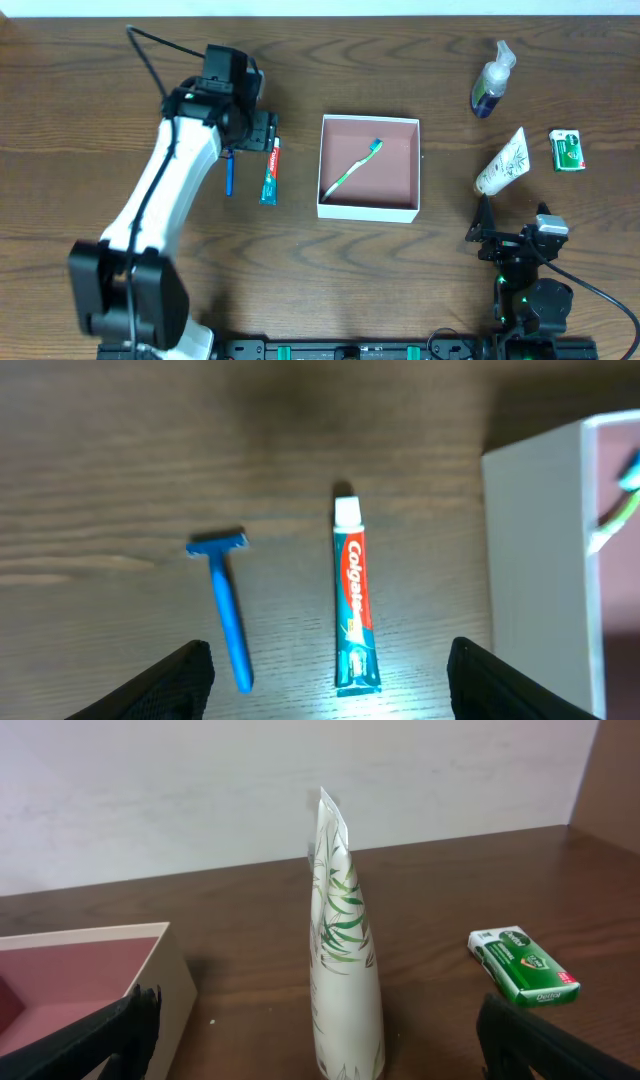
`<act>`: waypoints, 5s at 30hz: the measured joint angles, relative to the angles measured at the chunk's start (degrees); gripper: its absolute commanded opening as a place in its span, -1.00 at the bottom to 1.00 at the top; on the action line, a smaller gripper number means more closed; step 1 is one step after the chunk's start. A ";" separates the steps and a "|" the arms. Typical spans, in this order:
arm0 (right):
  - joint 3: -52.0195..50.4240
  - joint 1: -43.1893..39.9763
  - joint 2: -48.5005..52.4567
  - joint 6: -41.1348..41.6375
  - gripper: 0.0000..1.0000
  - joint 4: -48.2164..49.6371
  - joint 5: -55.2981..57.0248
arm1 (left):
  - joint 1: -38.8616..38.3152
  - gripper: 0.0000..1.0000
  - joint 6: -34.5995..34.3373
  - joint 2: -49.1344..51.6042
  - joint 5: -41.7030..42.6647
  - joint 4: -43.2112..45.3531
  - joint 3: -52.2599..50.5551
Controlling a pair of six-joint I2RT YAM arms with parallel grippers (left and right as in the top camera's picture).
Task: Pack container
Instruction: 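Move the left gripper over the Colgate toothpaste tube, then lower the left gripper and grasp the toothpaste tube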
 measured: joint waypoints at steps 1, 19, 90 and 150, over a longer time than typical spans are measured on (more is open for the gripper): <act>0.00 0.00 0.00 0.00 0.98 0.00 0.00 | 0.00 0.52 0.20 1.57 0.11 0.04 0.00; 0.00 0.00 0.00 0.02 0.98 0.00 0.00 | -0.04 0.42 1.29 13.66 0.96 0.15 -0.61; 0.00 0.00 0.00 0.00 0.99 0.00 0.00 | -2.43 0.42 -4.52 16.68 1.14 4.09 -3.48; 0.00 0.00 0.00 0.00 0.99 0.00 0.00 | -2.43 -0.81 -4.83 16.68 1.16 7.54 -5.31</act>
